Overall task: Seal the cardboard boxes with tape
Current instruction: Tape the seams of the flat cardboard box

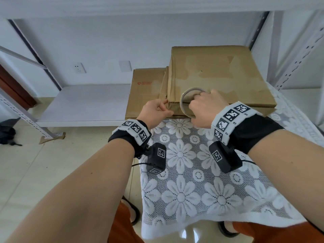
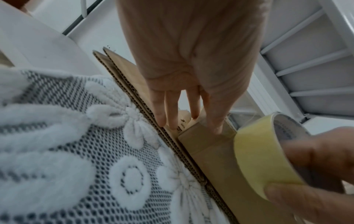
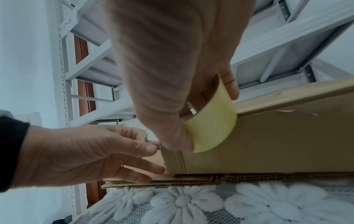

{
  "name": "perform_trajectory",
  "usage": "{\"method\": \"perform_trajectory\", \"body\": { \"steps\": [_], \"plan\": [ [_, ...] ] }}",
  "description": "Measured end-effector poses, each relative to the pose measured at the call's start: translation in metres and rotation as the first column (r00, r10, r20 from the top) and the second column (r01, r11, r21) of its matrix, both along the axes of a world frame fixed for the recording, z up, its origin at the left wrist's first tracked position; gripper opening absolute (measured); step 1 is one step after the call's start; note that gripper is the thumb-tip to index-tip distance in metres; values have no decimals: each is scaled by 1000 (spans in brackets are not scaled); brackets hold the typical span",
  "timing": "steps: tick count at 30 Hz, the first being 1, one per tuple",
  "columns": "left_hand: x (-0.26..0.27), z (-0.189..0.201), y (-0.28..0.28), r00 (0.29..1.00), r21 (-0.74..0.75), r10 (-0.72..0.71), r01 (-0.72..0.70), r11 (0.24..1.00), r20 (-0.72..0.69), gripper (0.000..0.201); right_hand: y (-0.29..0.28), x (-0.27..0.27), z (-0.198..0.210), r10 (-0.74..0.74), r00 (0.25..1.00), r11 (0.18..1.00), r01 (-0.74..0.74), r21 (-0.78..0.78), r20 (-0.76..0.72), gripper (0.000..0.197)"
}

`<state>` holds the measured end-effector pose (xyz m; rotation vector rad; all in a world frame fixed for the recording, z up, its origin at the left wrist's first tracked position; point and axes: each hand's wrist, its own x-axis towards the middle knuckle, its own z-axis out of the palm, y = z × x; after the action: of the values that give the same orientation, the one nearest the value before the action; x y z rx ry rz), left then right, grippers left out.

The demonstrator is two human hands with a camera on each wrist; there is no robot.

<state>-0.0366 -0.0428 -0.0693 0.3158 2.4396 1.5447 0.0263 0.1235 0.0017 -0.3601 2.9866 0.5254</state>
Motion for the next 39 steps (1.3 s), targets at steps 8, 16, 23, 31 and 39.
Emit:
{"method": "perform_trajectory", "body": {
  "steps": [8,16,23,31,39],
  "plan": [
    [9,-1,-2,1000,14,28,-27,1000,-12,26,2,3,3,-14,996,994,4,-108,-88,33],
    [3,-4,-14,1000,-57,17,-17,998,0,28,-5,0,6,-21,991,994,7,-105,-134,34],
    [5,6,-12,998,-83,63,-65,994,-21,34,2,5,7,3,967,998,-19,-59,-254,46],
    [7,4,-7,995,-30,94,-95,995,-41,42,6,4,-2,-9,960,995,-20,-101,-281,48],
    [6,14,15,985,-102,64,-81,991,-161,65,12,16,4,-91,956,992,63,-107,-278,56]
  ]
}}
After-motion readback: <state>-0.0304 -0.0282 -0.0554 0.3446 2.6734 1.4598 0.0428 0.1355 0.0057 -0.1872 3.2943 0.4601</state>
